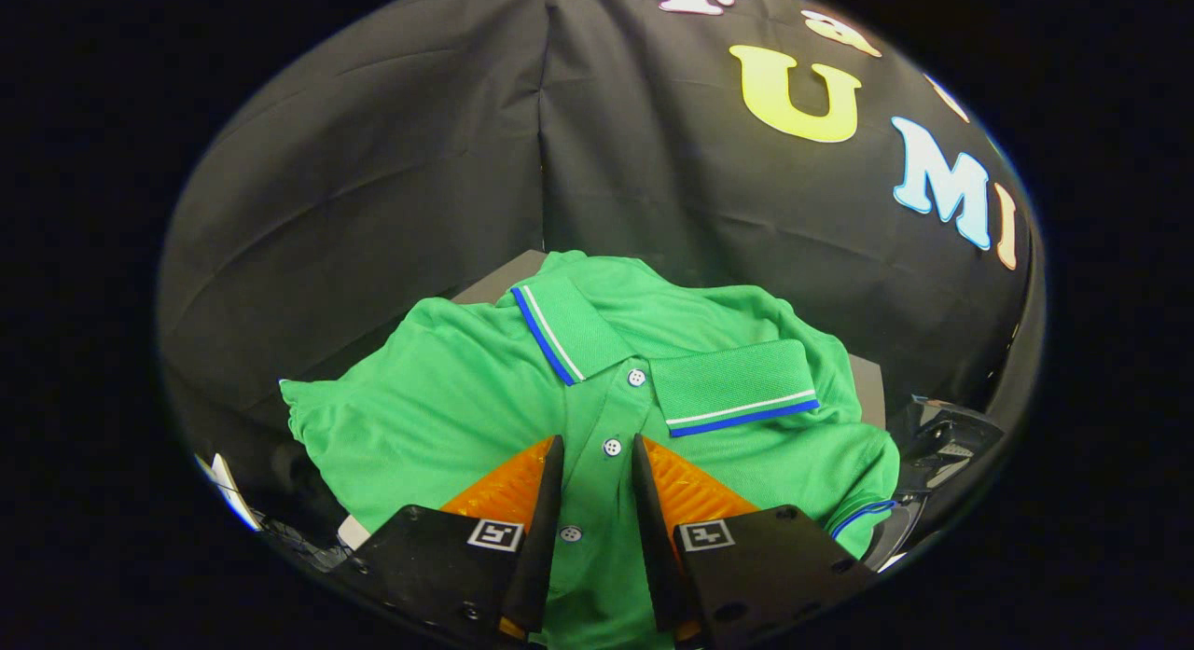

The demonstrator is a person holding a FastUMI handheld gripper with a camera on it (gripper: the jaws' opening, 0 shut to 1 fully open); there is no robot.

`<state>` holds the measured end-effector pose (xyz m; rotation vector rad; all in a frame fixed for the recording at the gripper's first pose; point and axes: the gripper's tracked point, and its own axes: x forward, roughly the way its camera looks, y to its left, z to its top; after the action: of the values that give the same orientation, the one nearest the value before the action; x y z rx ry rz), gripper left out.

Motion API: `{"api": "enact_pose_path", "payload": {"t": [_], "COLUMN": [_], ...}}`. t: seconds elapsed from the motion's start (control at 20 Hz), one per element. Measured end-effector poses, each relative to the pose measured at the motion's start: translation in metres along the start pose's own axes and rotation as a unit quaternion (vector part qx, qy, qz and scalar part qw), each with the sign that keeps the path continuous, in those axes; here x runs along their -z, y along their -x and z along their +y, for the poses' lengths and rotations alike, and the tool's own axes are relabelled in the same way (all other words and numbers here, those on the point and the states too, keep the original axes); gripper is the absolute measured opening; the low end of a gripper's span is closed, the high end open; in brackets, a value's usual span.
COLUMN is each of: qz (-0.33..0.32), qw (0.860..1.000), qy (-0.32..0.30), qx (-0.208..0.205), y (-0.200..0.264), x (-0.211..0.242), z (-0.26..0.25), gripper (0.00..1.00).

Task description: Put the clothes into the washing machine and then close the washing machine lid.

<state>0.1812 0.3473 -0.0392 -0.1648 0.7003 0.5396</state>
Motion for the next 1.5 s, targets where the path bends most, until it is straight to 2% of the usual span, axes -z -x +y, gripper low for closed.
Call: {"api": "enact_pose_path", "payload": {"t": [0.4, 0.6, 0.8, 0.85, 0.9, 1.05, 1.5], "qz": [-0.004, 0.001, -0.006, -0.018, -0.031, -0.031, -0.085], "qw": [0.999, 1.0, 1.0, 0.999, 0.999, 0.999, 0.993], "qy": [0.034, -0.001, -0.001, -0.028, -0.023, 0.0, -0.072], "qx": [0.021, 0.01, 0.004, 0.015, 0.022, 0.029, -0.024], "y": [0.001, 0.0, 0.004, -0.003, -0.002, -0.004, 0.019], "x": [0.0, 0.002, 0.0, 0.002, -0.002, -0.001, -0.019], "z": [-0.001, -0.001, -0.003, -0.003, -0.006, -0.005, -0.003], "gripper": [0.46, 0.46, 0.47, 0.24, 0.02, 0.02, 0.01]}}
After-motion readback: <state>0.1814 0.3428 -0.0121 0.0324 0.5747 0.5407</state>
